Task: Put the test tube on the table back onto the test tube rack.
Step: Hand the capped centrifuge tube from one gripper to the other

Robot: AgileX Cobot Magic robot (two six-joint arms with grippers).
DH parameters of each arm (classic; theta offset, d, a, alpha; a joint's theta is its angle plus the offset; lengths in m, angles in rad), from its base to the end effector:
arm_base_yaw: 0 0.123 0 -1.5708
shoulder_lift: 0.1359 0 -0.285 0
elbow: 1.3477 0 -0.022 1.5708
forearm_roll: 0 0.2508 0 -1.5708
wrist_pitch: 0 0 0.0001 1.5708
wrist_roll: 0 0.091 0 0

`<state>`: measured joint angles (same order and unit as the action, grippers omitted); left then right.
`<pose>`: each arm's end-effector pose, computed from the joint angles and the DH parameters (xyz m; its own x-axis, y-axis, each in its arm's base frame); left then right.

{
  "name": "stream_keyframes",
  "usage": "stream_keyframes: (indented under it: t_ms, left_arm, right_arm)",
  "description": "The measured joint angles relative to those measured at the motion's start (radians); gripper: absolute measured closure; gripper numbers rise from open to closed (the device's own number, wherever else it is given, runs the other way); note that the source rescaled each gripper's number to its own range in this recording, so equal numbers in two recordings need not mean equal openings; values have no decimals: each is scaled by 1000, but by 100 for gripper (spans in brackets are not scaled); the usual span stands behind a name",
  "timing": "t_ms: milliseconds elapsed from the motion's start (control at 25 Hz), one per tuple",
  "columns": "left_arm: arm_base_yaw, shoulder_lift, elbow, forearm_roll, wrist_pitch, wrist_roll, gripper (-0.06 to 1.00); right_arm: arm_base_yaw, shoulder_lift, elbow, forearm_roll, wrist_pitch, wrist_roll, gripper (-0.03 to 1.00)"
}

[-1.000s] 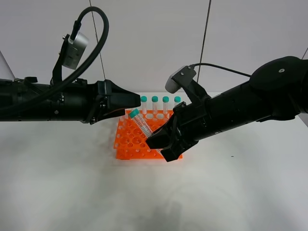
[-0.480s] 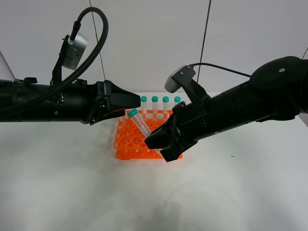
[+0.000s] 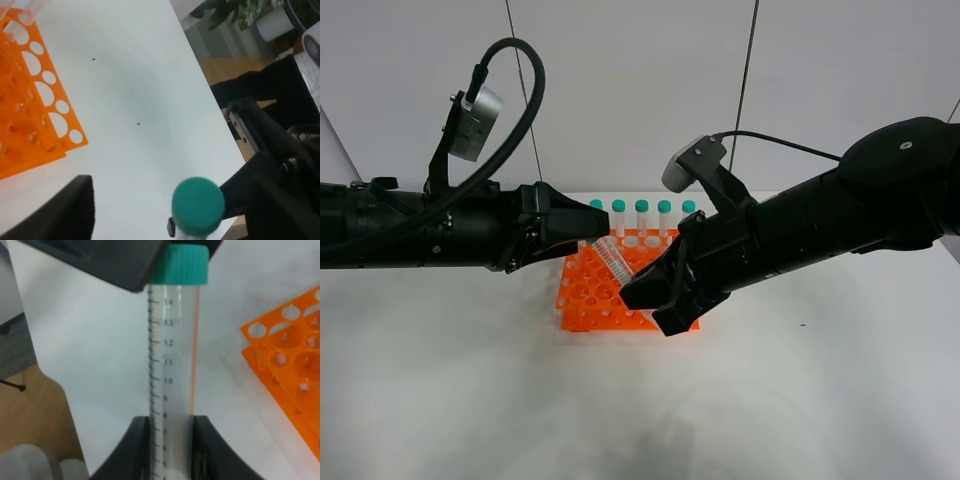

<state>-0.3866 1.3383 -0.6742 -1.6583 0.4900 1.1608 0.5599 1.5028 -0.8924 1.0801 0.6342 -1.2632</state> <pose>0.2284 -0.1391 0.2477 -0.7540 -0.1579 -0.6377 0.3895 0.6742 -0.6275 0.2275 0.1988 0.2424 -0.4119 -0.5344 -0.7381 -0.8900 0.4097 0.2001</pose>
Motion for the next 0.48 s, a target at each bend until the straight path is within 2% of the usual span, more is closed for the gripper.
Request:
stream_keyframes:
  t_ms: [480]
  left_arm:
    - [0, 0, 0, -5, 24, 0, 7]
  right_arm:
    - [0, 0, 0, 26, 4, -20, 95]
